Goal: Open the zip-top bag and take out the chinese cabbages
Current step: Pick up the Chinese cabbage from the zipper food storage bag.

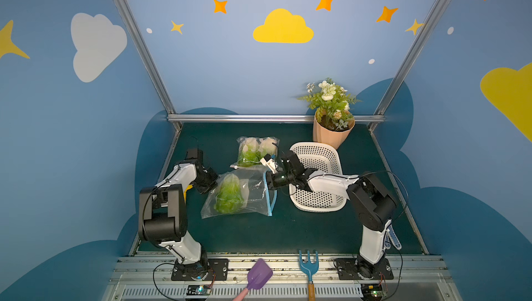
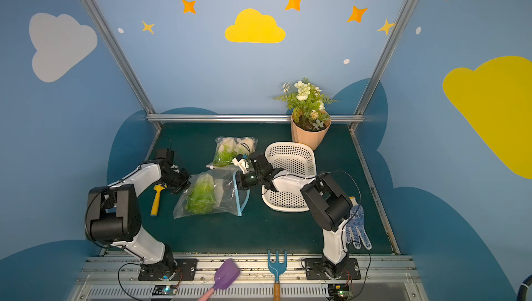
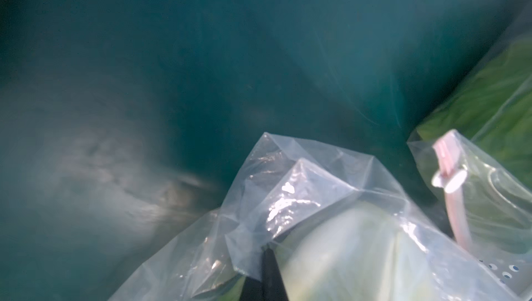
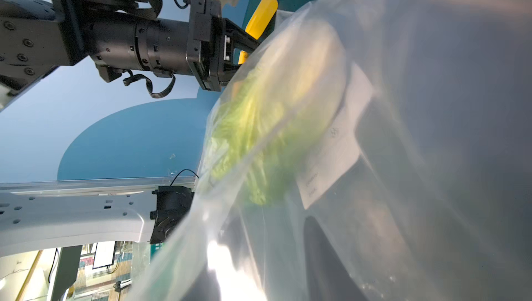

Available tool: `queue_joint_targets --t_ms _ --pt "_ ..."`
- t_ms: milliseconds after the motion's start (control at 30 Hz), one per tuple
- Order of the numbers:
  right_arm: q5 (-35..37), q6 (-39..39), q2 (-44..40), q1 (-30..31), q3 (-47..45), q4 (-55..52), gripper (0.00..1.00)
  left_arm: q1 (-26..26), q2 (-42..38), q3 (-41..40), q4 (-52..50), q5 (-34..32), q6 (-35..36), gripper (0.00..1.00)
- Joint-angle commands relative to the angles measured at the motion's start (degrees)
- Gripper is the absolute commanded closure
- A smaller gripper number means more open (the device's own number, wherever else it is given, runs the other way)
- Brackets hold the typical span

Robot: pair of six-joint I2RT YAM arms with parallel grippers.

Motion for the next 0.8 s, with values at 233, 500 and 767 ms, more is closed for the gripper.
queue_joint_targets --t_ms 233,500,767 --pt "-3.7 0.4 4.3 2.5 4.9 -0.2 0.52 -2.4 -6.8 -4.5 5.4 -0.3 -8.2 0.95" --pt "-0.5 -0.8 6.4 3.0 6.3 -6.6 0.48 -2.6 -6.4 -5.0 5.0 -1.3 -8.6 0.95" --pt "0.3 -0.6 8.7 3.6 8.6 -7.3 0.62 -3.1 -6.9 -6.2 6.4 -1.6 -10.1 0.95"
